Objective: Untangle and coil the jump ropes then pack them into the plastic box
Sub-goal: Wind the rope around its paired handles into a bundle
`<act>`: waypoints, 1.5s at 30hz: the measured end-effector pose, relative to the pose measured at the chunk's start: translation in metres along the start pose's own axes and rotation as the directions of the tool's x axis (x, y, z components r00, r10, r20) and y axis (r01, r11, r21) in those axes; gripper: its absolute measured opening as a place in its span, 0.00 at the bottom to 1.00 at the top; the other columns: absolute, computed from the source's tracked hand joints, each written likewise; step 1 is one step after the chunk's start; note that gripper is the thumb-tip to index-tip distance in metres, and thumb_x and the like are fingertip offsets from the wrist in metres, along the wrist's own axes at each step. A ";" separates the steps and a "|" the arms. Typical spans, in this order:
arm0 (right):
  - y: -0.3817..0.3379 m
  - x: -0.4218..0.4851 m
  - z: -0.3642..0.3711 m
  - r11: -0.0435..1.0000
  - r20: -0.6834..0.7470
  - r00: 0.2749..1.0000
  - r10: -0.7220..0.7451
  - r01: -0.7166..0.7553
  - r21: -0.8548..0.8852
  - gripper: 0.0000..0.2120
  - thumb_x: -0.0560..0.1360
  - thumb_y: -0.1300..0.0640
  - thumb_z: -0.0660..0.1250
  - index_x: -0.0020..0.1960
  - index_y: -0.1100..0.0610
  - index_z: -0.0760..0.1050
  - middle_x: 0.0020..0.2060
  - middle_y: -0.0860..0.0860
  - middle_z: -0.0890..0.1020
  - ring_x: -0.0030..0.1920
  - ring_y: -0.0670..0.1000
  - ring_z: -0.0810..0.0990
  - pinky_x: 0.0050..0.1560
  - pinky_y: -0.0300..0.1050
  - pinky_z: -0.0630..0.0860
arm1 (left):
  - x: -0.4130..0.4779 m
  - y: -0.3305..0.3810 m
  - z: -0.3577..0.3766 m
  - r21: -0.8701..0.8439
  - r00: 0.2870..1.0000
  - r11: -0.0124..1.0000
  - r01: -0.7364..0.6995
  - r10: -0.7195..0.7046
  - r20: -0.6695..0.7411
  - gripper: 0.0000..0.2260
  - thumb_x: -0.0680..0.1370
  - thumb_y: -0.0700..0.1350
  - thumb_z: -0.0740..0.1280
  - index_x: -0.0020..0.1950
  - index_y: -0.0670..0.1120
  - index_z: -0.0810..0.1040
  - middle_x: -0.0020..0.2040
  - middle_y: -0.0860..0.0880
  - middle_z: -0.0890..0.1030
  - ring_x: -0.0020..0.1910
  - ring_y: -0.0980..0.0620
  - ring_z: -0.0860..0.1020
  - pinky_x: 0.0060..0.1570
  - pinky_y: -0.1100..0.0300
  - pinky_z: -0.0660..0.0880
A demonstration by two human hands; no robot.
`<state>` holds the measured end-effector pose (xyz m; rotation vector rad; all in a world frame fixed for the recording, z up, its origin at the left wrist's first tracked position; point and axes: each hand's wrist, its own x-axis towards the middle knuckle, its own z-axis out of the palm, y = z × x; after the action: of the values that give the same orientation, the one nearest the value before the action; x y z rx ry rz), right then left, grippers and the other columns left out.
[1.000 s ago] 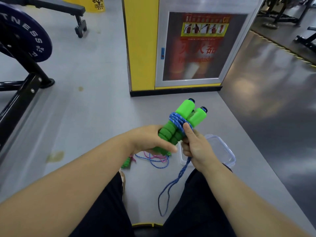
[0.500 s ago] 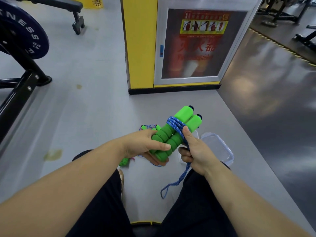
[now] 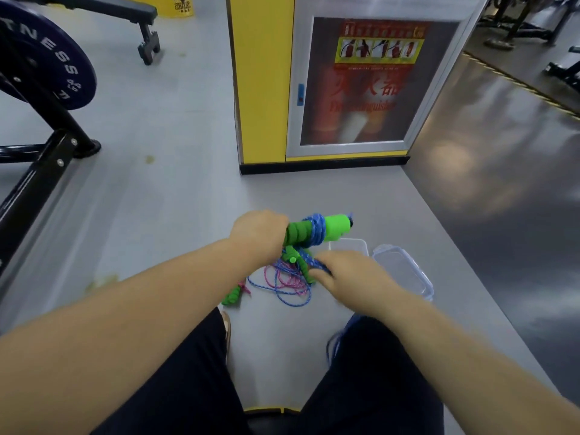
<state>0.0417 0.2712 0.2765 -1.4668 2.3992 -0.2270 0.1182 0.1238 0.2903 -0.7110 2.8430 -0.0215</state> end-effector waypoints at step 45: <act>0.067 0.018 -0.042 0.591 0.128 0.991 0.049 -0.132 0.795 0.05 0.73 0.56 0.68 0.48 0.55 0.79 0.32 0.40 0.83 0.50 0.42 0.81 0.44 0.31 0.74 | -0.034 -0.008 0.022 -0.624 0.846 0.572 -0.533 0.383 -0.371 0.23 0.72 0.48 0.70 0.63 0.63 0.68 0.54 0.55 0.81 0.51 0.56 0.79 0.51 0.62 0.74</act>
<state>-0.0371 0.2845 0.2928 -0.8707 1.8361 -1.0451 0.1562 0.1331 0.2763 -0.0047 3.0921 1.2245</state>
